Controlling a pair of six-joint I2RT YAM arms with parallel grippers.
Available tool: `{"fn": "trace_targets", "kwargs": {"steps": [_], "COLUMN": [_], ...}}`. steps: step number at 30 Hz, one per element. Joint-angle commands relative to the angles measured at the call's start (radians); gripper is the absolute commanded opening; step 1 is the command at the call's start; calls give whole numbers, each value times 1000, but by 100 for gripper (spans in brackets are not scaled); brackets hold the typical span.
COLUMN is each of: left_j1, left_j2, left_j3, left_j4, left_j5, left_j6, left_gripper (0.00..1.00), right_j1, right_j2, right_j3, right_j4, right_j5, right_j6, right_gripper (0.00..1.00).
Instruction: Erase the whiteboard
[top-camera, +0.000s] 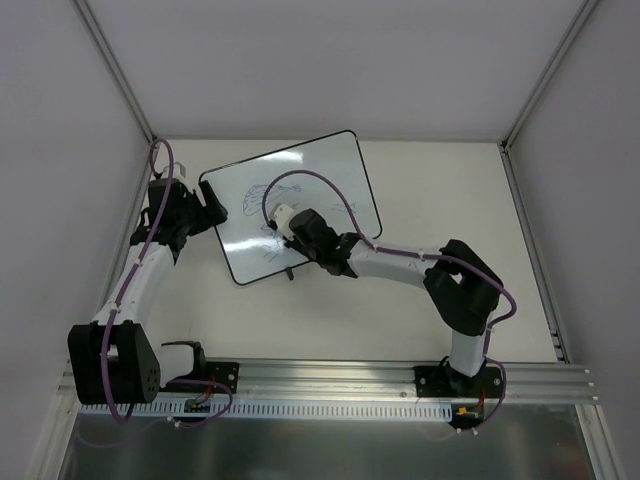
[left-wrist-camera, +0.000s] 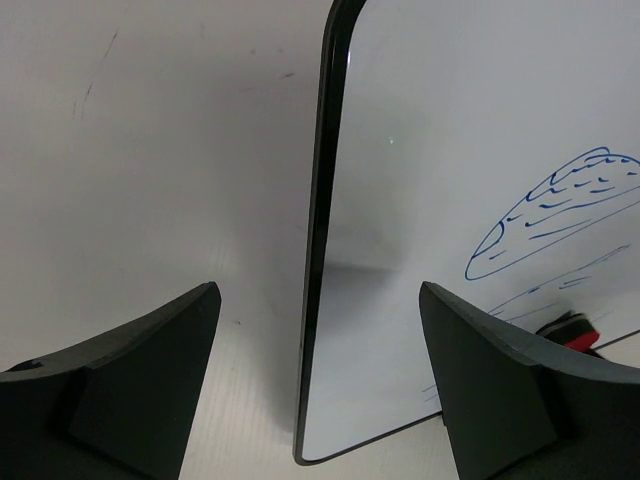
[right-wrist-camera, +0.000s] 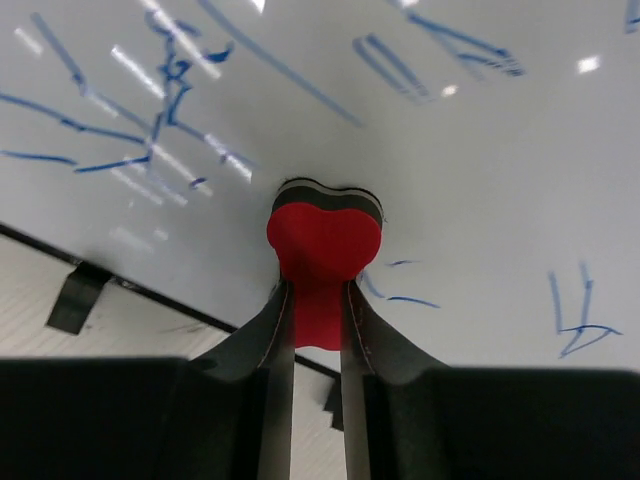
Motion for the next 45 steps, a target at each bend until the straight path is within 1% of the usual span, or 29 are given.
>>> {"fn": "trace_targets", "kwargs": {"steps": [1,6,10,14,15,16,19,23,29,33,37,45], "left_j1": [-6,-7,-7,-6,-7,-7,-7,-7,-7,-10,-14,-17], "left_j2": [2,-4,-23,-50,-59,-62,-66,-70,-72,-73,-73,-64], "left_j3": [0,-2,-8,-19,-20,-22,-22,-22,-26,-29,-31,-28], "left_j4": [21,20,18,18,18,20,18,20,18,20,18,18], "left_j5": [-12,-32,-58,-89,-92,-119,-118,-118,-120,-120,-124,-121], "left_j6": [-1,-8,-11,-10,-10,-8,-7,-5,-2,1,4,4], "left_gripper": [82,82,83,84,85,86,86,88,88,88,88,88], "right_j1": [29,46,39,-19,-33,-47,-107,-191,-266,-274,-267,-199], "right_j2": [-1,-7,-46,-125,-140,-152,-185,-177,-113,-71,-53,-48], "right_j3": [-56,-72,-55,-46,-44,-43,-33,-18,28,51,48,-24], "right_j4": [-27,-27,-27,-24,-1,5,14,37,56,62,62,62], "right_j5": [-70,-50,2,19,23,31,40,50,28,17,-35,-84], "right_j6": [68,83,54,57,54,51,41,42,71,80,97,105], "right_gripper": [0,0,0,0,0,0,0,0,0,0,0,0]}}
